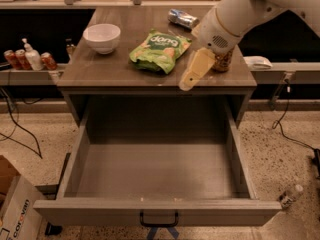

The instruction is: Place green rice chip bag into top drawer

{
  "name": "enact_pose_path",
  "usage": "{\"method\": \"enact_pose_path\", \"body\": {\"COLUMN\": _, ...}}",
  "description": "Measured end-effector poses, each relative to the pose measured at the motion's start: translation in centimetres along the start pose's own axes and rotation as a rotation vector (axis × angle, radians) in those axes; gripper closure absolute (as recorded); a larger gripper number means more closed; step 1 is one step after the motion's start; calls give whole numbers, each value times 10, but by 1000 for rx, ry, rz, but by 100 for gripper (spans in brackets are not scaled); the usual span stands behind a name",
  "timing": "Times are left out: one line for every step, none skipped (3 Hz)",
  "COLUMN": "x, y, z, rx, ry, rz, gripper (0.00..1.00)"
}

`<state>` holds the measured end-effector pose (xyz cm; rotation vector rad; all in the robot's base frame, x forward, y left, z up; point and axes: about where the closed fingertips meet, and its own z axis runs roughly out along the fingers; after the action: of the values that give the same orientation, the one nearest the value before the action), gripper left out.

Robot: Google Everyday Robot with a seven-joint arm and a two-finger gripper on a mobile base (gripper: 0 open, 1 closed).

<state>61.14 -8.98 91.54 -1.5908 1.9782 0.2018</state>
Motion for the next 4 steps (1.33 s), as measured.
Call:
{"method": "enact_pose_path", "body": {"x": -12, "y": -19, "z": 33, "rx": -12, "ry": -18, "rz": 18, "gripper": 0}}
{"method": "enact_pose_path", "body": {"x": -17, "y": -32, "z": 55, "rx": -5, "ry": -20, "rz": 34, "gripper": 0}}
{"method": "enact_pose_path", "body": {"x": -20, "y": -53, "z": 75, "rx": 16, "ry": -37, "rz": 61, "gripper": 0}}
{"method": "enact_pose_path", "body": {"x": -26, "y": -73, "z": 95, "rx": 29, "ry": -50, "rz": 78, "gripper": 0}}
